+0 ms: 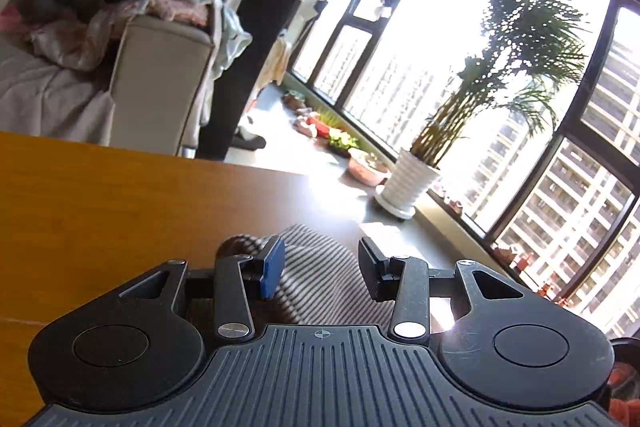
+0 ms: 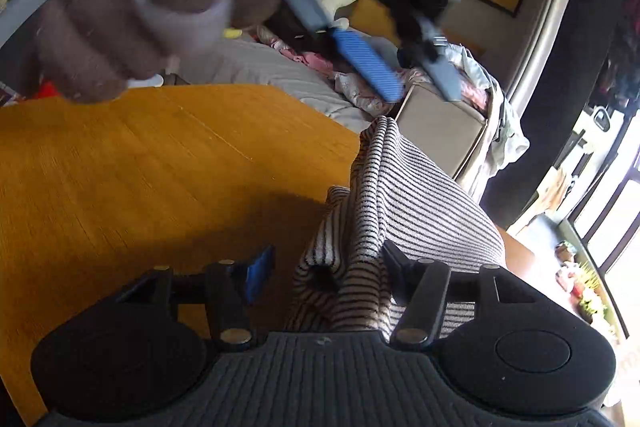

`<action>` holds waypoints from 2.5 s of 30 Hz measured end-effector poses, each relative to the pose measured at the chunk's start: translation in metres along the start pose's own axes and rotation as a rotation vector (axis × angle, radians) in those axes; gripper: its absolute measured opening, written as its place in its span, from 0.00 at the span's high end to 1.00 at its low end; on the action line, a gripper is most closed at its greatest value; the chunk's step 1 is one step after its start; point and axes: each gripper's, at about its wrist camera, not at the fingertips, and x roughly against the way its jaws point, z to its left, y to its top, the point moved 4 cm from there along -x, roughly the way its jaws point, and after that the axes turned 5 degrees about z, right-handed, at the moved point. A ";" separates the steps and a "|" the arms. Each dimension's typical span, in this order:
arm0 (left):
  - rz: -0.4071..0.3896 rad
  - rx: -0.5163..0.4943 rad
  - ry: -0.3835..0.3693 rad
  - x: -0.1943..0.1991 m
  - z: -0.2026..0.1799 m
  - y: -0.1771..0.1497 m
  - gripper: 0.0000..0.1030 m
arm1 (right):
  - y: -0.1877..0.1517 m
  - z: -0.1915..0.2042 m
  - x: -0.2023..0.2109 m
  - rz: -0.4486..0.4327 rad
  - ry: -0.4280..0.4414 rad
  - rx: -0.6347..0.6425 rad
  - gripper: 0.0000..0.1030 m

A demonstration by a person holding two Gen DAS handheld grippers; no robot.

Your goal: Fold clothes

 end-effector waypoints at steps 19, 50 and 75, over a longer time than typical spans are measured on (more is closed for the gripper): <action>0.133 0.021 0.063 -0.056 0.039 -0.030 0.61 | -0.032 -0.112 0.000 0.015 0.142 -0.436 0.58; 0.126 0.063 0.032 -0.051 0.050 -0.034 0.61 | -0.029 -0.089 0.016 -0.085 0.089 -0.391 0.42; 0.262 0.081 -0.122 -0.030 0.018 -0.093 0.66 | 0.016 -0.123 0.055 -0.198 0.407 -0.552 0.84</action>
